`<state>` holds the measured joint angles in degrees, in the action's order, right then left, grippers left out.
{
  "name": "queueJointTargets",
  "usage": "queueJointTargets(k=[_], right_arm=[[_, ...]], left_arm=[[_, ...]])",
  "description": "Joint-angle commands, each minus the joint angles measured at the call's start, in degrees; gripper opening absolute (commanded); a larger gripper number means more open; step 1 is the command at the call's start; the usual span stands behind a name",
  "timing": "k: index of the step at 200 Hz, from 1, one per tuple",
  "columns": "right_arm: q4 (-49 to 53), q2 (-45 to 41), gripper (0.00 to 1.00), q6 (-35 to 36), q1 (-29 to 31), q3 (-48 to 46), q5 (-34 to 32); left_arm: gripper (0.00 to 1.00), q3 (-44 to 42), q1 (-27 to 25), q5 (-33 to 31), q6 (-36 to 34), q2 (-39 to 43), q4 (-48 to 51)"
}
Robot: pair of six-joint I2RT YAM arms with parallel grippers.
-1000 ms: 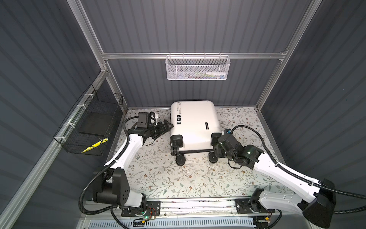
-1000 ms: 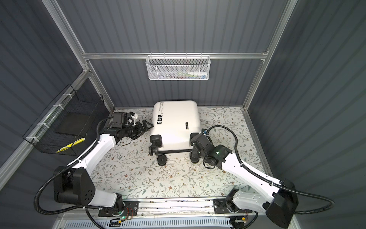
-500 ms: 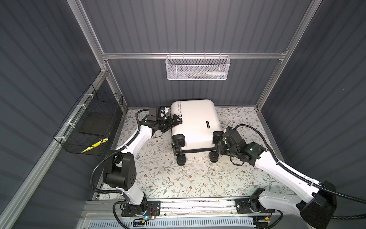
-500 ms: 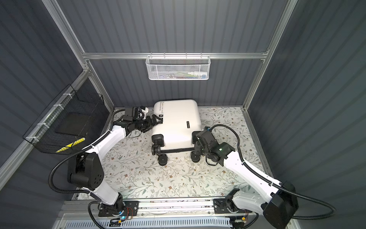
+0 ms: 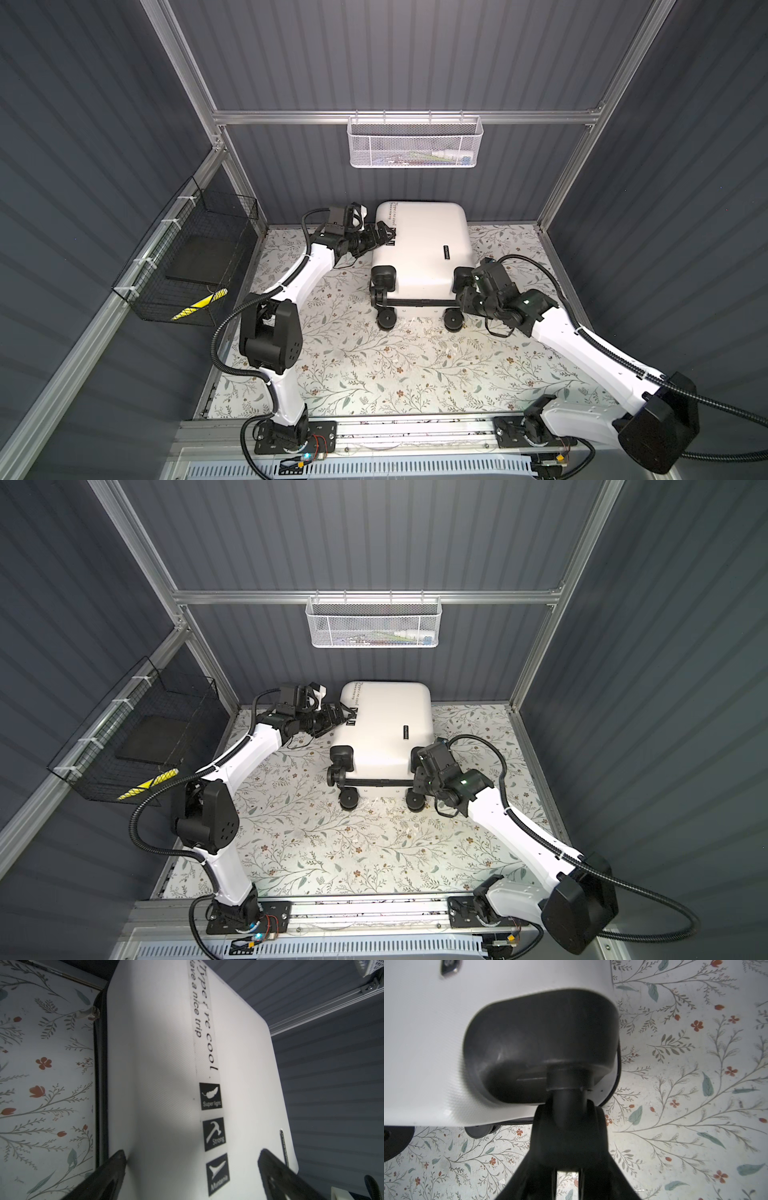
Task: Pack the luggage
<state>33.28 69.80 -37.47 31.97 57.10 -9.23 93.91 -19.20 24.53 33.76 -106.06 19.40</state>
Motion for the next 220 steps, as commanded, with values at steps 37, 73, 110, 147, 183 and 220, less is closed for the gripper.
queueJointTargets(k=[37,73,110,147,183,220], right_arm=[[-1.91,-1.84,0.16,-1.32,-1.29,-1.47,0.94],[-3.76,-2.28,0.16,-2.11,-1.29,-3.61,3.03],[-4.52,-3.68,0.17,-2.21,-1.29,-5.24,3.3],[-4.51,-4.8,0.17,-1.33,-1.29,-5.79,3.35],[-2.76,-5.27,0.16,1.04,-2.83,-3.51,3.35],[-2.29,-5.17,0.15,3.65,-5.85,-0.19,5.37]], left_arm=[[1.0,-6.98,4.52,-0.21,-3.02,11.81,3.19],[1.0,-16.41,7.5,-4.0,-4.59,20.57,4.77],[1.0,-24.5,7.6,-11.82,-5.55,27.12,5.8],[1.0,-32.38,7.6,-14.11,-4.68,30.91,4.57],[1.0,-43.08,7.52,-14.21,-2.47,36.17,-3.74],[1.0,-48.95,7.51,-11.88,-2.86,37.78,-9.31]])
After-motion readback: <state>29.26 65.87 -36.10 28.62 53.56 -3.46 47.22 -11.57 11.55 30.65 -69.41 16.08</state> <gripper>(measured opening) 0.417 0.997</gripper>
